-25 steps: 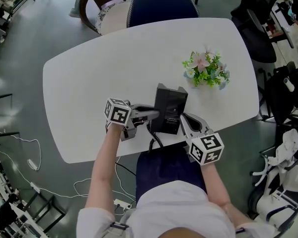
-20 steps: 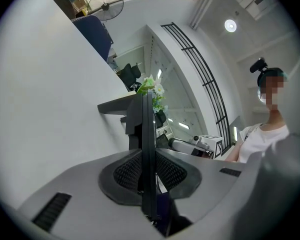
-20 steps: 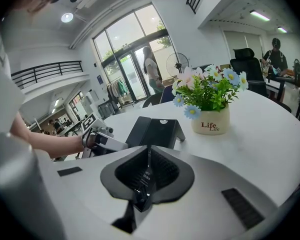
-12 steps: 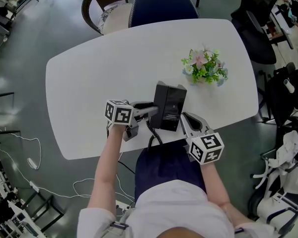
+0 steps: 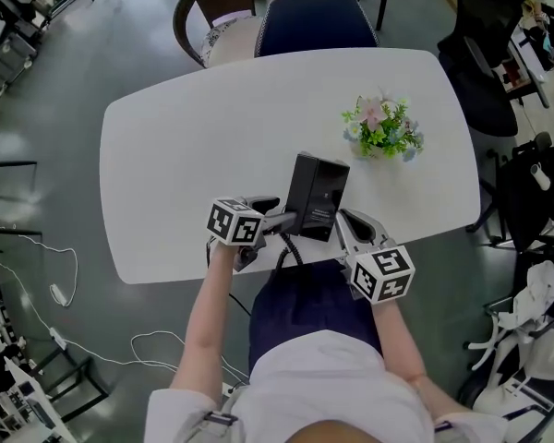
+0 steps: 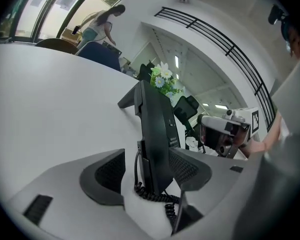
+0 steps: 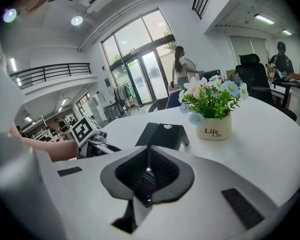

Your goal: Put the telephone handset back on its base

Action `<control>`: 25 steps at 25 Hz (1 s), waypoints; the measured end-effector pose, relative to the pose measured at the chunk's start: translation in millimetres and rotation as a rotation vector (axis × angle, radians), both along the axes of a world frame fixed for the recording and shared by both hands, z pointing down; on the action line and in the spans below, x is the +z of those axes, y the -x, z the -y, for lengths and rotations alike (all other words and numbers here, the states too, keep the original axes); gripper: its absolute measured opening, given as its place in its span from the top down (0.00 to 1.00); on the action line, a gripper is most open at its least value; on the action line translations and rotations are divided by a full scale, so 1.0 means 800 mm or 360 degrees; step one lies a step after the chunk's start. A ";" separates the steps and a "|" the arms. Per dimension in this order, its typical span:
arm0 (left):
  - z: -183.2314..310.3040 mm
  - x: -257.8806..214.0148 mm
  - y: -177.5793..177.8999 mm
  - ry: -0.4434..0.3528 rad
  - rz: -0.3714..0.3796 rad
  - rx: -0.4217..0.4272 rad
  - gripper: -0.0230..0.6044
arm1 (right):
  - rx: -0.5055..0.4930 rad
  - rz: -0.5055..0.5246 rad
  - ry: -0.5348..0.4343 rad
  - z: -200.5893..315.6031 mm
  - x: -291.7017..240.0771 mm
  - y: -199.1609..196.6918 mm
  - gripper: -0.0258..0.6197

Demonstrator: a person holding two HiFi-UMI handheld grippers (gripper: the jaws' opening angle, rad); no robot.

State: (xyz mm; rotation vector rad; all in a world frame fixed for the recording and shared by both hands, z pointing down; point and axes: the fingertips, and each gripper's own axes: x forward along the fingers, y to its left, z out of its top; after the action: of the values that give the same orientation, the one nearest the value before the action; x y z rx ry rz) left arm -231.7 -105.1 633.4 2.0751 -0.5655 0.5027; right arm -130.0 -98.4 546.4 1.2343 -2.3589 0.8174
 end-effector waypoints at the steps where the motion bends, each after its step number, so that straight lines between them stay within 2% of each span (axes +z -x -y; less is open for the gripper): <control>1: -0.003 0.002 0.002 -0.0001 0.0024 -0.0019 0.53 | -0.0006 0.0004 -0.0003 0.000 -0.001 0.001 0.90; 4: -0.012 0.007 0.012 -0.0020 0.0111 -0.0095 0.59 | -0.0018 0.0013 -0.0013 -0.001 -0.003 0.002 0.90; 6: -0.015 0.010 0.016 -0.0023 0.0136 -0.0148 0.58 | -0.0026 0.0017 -0.0024 -0.001 -0.004 0.002 0.90; 15: -0.025 0.016 0.009 0.0008 0.0123 -0.0298 0.58 | -0.0060 0.0036 -0.0062 0.006 -0.015 -0.001 0.90; 17: -0.033 0.021 0.003 0.0000 0.0194 -0.0266 0.58 | -0.0079 0.0048 -0.0066 0.008 -0.015 0.000 0.90; 19: -0.038 0.023 0.000 -0.0033 0.0301 -0.0266 0.52 | -0.0105 0.0060 -0.0067 0.010 -0.015 0.001 0.90; 22: -0.042 0.015 0.004 -0.0082 0.0408 -0.0395 0.51 | -0.0156 0.0077 -0.0070 0.017 -0.016 0.005 0.90; 25: -0.049 -0.010 0.015 -0.0159 0.0443 -0.0612 0.51 | -0.0228 0.0095 -0.0083 0.024 -0.020 0.011 0.90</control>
State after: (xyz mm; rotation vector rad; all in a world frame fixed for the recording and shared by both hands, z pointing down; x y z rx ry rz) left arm -243.5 -65.7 625.6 1.9344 -1.1466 0.5461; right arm -138.8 -117.9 530.8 1.0592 -2.4977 0.7610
